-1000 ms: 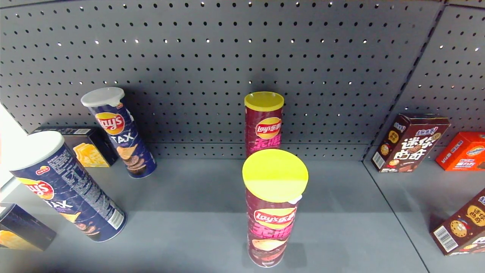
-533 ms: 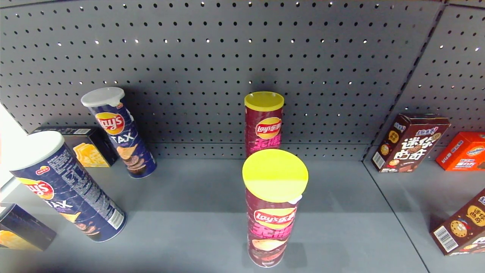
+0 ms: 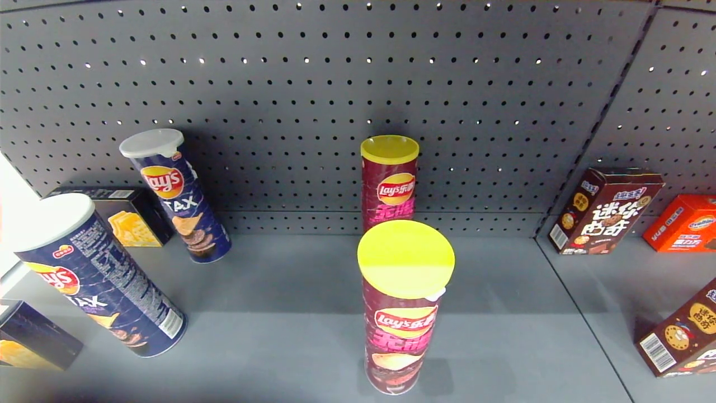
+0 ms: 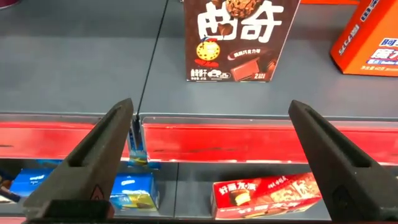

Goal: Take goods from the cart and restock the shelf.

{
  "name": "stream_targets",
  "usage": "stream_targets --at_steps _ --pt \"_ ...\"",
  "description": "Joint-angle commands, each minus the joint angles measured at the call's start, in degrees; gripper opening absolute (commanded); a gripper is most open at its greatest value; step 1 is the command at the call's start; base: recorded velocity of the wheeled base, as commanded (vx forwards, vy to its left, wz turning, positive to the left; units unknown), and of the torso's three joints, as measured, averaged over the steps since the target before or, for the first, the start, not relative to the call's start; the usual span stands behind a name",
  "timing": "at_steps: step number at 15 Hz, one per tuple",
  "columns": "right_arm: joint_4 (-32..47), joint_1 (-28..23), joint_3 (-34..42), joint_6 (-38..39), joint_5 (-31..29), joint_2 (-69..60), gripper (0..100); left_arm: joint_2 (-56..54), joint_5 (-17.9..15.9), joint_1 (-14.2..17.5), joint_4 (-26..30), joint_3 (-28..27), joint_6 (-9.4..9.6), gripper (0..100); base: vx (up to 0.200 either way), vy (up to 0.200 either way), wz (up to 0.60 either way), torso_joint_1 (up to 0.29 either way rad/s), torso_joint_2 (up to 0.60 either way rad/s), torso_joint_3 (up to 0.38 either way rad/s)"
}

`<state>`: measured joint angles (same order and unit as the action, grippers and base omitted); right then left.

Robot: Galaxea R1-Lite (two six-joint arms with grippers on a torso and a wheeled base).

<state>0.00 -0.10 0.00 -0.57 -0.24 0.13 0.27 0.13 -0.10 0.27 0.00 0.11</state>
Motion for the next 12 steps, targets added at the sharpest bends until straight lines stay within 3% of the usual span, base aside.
stream_targets --at_steps 1,12 --pt "0.0 0.0 0.0 0.0 0.0 -0.1 100 0.0 0.0 0.0 0.0 0.0 0.07 100 0.0 0.0 0.0 0.0 0.0 0.0" --pt "0.0 0.0 0.0 0.0 0.2 -0.1 100 0.1 0.0 0.0 0.0 0.0 -0.02 100 0.0 0.0 0.0 0.0 0.0 0.0"
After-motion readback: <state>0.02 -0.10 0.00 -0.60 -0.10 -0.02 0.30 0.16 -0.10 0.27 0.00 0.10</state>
